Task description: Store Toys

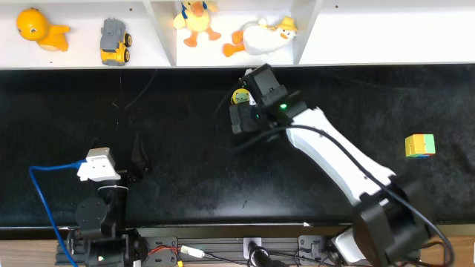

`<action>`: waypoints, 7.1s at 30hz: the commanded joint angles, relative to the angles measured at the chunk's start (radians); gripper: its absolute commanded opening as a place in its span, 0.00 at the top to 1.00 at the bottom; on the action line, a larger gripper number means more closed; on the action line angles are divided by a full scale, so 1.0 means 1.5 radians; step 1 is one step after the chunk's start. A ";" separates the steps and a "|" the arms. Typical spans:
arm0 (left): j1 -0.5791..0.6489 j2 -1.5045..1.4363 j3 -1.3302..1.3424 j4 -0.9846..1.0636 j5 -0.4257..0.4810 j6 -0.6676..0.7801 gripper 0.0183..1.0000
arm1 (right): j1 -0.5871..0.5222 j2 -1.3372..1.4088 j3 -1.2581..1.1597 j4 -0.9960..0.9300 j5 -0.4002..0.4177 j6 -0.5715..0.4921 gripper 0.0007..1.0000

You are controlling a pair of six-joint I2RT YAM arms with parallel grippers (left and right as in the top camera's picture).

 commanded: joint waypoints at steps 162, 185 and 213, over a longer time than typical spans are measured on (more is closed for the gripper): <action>-0.004 -0.008 -0.006 0.002 -0.008 -0.007 0.00 | -0.493 -0.370 0.184 -0.521 0.233 0.426 0.00; -0.004 -0.008 -0.006 0.002 -0.008 -0.007 0.00 | -0.895 -0.173 -0.047 -0.180 0.058 0.286 0.00; -0.004 -0.008 -0.006 0.002 -0.008 -0.007 0.00 | -0.833 0.055 -0.047 -0.042 0.036 0.260 0.31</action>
